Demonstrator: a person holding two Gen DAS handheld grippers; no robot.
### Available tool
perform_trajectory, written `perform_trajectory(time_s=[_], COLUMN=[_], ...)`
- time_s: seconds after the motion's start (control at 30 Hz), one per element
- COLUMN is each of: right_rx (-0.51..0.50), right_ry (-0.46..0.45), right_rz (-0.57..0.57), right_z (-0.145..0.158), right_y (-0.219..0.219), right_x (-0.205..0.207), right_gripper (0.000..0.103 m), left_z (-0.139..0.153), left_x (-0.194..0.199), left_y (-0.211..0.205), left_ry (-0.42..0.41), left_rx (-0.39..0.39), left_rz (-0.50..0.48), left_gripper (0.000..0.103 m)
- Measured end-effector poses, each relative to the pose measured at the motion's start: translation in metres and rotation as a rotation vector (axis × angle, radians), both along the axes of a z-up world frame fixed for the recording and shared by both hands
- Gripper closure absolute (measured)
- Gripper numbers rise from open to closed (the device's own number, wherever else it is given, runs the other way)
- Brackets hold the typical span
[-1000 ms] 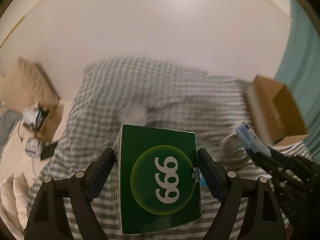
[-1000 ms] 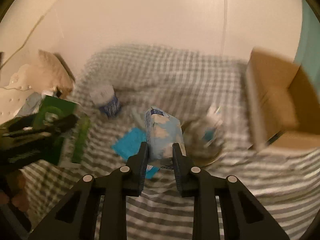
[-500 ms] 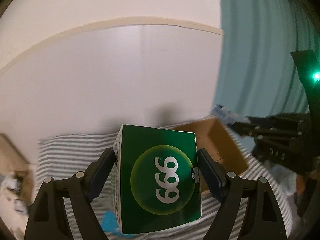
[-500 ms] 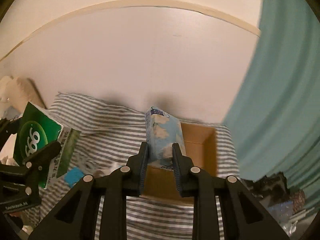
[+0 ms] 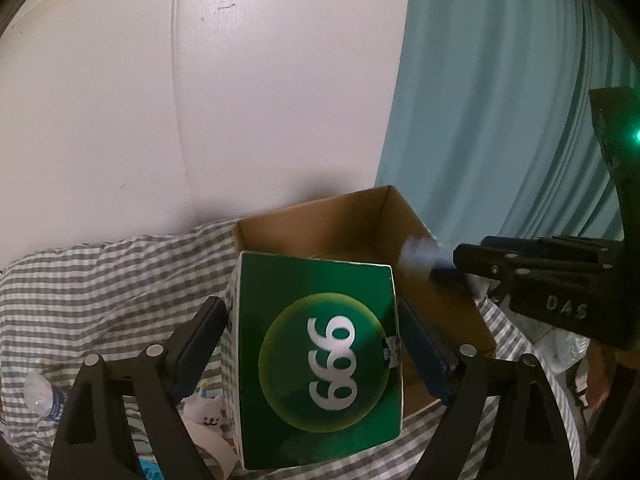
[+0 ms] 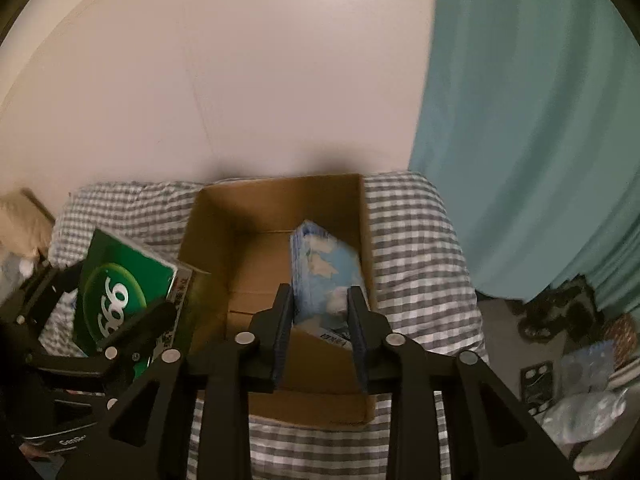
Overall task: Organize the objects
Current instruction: 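Carry both items to the cardboard box and open both grippers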
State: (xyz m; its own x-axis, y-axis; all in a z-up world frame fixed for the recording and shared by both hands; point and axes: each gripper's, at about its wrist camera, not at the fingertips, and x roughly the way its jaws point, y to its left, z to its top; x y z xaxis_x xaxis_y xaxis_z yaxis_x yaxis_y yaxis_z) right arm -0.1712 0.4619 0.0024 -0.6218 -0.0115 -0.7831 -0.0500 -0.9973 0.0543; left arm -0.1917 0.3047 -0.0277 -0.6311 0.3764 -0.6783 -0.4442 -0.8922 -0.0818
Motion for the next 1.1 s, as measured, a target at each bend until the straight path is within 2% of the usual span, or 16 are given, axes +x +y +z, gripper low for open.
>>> perform_trajectory(time_s=[0.03, 0.07, 0.1, 0.2, 0.27, 0.4, 0.57, 0.7, 0.8, 0.9, 1.0, 1.1], right_rx=[-0.017, -0.034, -0.042, -0.037, -0.012, -0.026, -0.007, 0.01, 0.035, 0.005, -0.033, 0.02], right_ry=[0.008, 0.022, 0.036, 0.08, 0.106, 0.181, 0.245, 0.259, 0.262, 0.268, 0.243, 0.212], right_rz=[-0.012, -0.025, -0.034, -0.04, -0.045, -0.035, -0.034, -0.049, 0.004, 0.056, 0.095, 0.083], right_z=[0.002, 0.005, 0.009, 0.028, 0.046, 0.088, 0.141, 0.166, 0.17, 0.154, 0.122, 0.082], right_y=[0.004, 0.008, 0.016, 0.021, 0.019, 0.003, -0.041, -0.085, -0.134, -0.176, -0.221, -0.263], right_x=[0.001, 0.002, 0.009, 0.022, 0.03, 0.058, 0.096, 0.114, 0.116, 0.112, 0.105, 0.091], right_gripper=[0.06, 0.042, 0.031, 0.03, 0.03, 0.023, 0.016, 0.015, 0.014, 0.014, 0.014, 0.014], left_z=[0.003, 0.008, 0.013, 0.034, 0.049, 0.088, 0.13, 0.149, 0.146, 0.121, 0.086, 0.047], left_x=[-0.001, 0.0, -0.001, 0.012, 0.018, 0.037, 0.067, 0.092, 0.109, 0.112, 0.11, 0.102], left_y=[0.0, 0.0, -0.001, -0.01, -0.026, -0.068, -0.143, -0.204, -0.25, -0.289, -0.32, -0.343], left_ry=[0.005, 0.017, 0.031, 0.067, 0.076, 0.117, 0.189, 0.232, 0.277, 0.279, 0.278, 0.219], left_rx=[0.004, 0.0, -0.008, -0.033, -0.024, -0.009, -0.046, -0.102, -0.111, -0.142, -0.208, -0.231], left_rz=[0.001, 0.005, 0.013, 0.042, 0.06, 0.103, 0.166, 0.222, 0.253, 0.28, 0.36, 0.382], left_gripper=[0.003, 0.0, 0.0, 0.0, 0.0, 0.0, 0.0, 0.0, 0.0, 0.0, 0.0, 0.0])
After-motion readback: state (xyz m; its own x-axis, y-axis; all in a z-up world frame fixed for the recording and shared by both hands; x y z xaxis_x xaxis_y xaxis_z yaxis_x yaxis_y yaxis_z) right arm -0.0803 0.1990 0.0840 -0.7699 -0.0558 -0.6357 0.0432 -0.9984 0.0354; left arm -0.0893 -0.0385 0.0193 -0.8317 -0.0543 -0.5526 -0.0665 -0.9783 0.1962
